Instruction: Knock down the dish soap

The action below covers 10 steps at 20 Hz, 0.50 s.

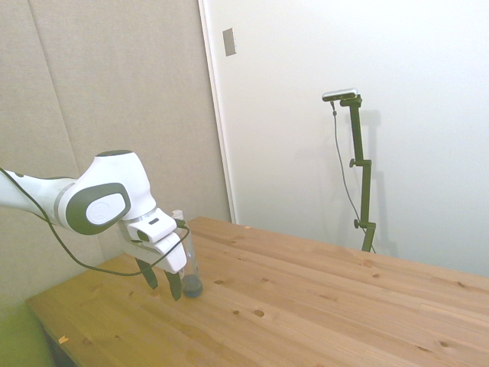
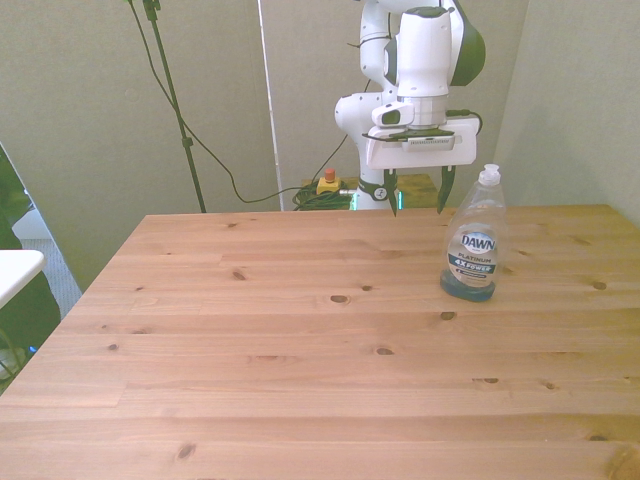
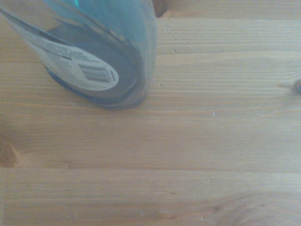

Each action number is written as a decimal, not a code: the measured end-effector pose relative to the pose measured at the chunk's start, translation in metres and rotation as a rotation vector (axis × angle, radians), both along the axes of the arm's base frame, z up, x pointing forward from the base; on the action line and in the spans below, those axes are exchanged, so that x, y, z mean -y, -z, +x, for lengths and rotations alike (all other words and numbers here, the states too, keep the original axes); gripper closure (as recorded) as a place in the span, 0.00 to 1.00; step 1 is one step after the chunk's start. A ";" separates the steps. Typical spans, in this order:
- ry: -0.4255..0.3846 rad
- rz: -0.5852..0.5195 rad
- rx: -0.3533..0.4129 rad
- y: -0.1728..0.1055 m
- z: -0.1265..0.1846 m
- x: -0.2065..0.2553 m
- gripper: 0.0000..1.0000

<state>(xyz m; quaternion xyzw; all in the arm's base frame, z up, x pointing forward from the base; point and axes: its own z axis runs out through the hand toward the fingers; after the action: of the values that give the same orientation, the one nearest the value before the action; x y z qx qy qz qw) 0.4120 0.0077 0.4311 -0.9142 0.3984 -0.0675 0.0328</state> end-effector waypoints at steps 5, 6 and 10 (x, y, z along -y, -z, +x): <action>0.005 -0.004 -0.003 0.001 -0.001 -0.016 0.00; 0.015 -0.004 0.000 0.001 -0.001 -0.026 0.00; 0.081 0.005 0.051 -0.003 -0.001 -0.064 1.00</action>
<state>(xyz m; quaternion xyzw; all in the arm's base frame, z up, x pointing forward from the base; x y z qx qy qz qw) 0.4110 0.0714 0.4339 -0.8952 0.4343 -0.0909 0.0424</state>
